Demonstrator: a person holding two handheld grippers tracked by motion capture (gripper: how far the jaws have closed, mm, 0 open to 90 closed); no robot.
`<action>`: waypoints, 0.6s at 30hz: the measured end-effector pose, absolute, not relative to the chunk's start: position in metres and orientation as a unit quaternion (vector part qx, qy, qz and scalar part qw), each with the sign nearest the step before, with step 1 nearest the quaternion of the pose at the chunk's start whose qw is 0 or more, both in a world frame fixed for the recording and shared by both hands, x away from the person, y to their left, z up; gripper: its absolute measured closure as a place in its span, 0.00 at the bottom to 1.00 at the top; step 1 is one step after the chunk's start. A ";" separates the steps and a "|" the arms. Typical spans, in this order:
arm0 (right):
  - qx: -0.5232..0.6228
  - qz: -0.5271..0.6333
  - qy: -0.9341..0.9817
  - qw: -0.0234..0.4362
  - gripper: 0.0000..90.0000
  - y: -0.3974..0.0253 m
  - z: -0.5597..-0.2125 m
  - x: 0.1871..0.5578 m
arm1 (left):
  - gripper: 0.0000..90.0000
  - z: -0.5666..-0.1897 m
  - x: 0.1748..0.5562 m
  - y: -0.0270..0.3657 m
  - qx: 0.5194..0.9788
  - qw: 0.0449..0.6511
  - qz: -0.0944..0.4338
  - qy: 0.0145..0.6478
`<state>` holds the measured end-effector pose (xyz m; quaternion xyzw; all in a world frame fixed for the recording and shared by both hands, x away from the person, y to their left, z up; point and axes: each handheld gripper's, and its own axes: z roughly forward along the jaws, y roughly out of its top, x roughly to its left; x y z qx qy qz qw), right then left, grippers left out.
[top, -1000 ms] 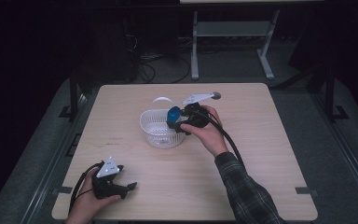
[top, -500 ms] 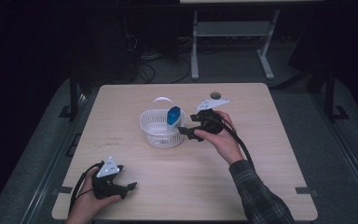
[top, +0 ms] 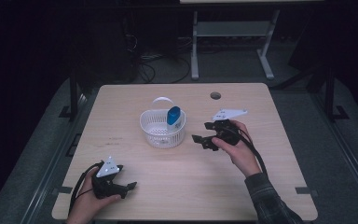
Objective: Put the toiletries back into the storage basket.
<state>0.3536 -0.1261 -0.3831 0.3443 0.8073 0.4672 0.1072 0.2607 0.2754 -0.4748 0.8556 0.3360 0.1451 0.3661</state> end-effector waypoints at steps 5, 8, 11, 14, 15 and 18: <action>0.354 0.466 0.803 0.116 0.29 -0.146 -0.388 0.341 | 0.15 -0.475 0.261 0.276 0.855 0.366 0.145 0.337; 0.358 0.465 0.801 0.117 0.29 -0.151 -0.390 0.338 | 0.15 -0.475 0.261 0.275 0.855 0.367 0.145 0.338; 0.365 0.466 0.797 0.118 0.29 -0.159 -0.393 0.331 | 0.15 -0.475 0.261 0.276 0.855 0.366 0.145 0.337; 0.373 0.462 0.795 0.120 0.29 -0.171 -0.400 0.321 | 0.15 -0.475 0.261 0.276 0.855 0.366 0.146 0.337; 0.374 0.462 0.795 0.122 0.29 -0.173 -0.402 0.320 | 0.15 -0.475 0.261 0.276 0.855 0.366 0.146 0.337; 0.380 0.456 0.795 0.126 0.29 -0.180 -0.407 0.314 | 0.15 -0.475 0.261 0.276 0.855 0.367 0.145 0.338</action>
